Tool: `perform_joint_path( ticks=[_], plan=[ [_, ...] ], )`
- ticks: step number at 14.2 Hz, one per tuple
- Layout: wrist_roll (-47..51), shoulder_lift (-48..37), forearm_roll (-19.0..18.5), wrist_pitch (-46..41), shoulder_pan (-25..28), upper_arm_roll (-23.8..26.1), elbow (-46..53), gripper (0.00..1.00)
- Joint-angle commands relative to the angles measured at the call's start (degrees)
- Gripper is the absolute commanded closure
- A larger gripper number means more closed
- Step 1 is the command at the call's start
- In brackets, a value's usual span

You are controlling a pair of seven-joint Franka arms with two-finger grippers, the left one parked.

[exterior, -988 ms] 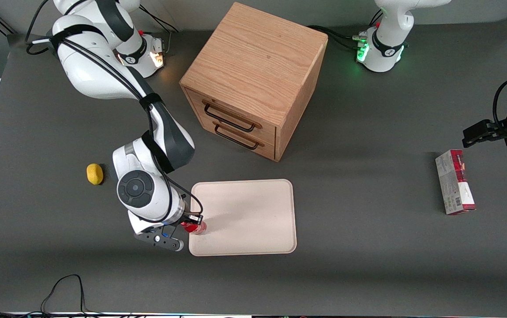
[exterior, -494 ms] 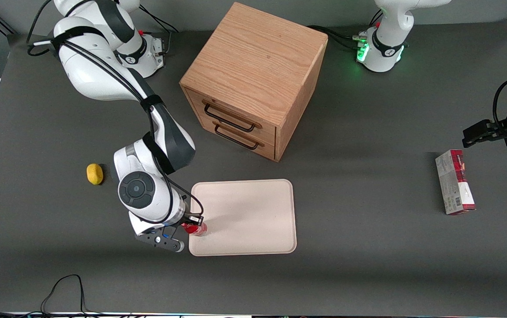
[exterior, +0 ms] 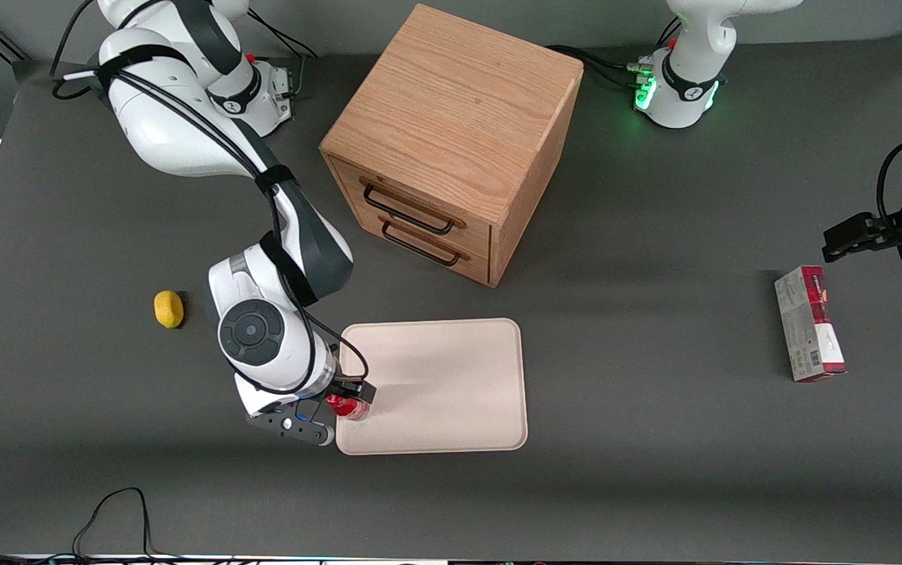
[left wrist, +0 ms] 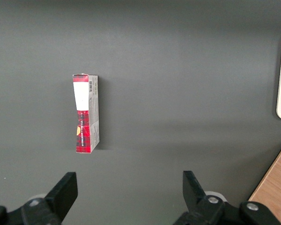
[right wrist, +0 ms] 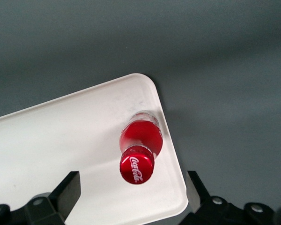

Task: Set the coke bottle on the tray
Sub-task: 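Lower the red bottle onto the tray's edge and release it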

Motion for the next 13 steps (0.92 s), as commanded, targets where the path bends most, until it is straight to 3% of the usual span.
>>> perform_joint_path(
  ticks=[1, 4, 7, 10, 13],
  plan=[
    [1.45, 0.48, -1.63, -0.33, 0.70, -0.28, 1.78, 0.00],
    [0.58, -2.32, -1.19, -1.30, -0.27, -0.37, 1.09, 0.00],
    [-5.19, -9.43, -0.49, -8.23, -2.90, -0.19, -6.36, 0.00],
    [-17.57, -22.42, 4.42, -10.53, -8.42, -0.37, -20.48, 0.00],
    [-30.86, -36.31, 6.37, -11.06, -13.80, -0.54, -35.70, 0.00]
  ],
)
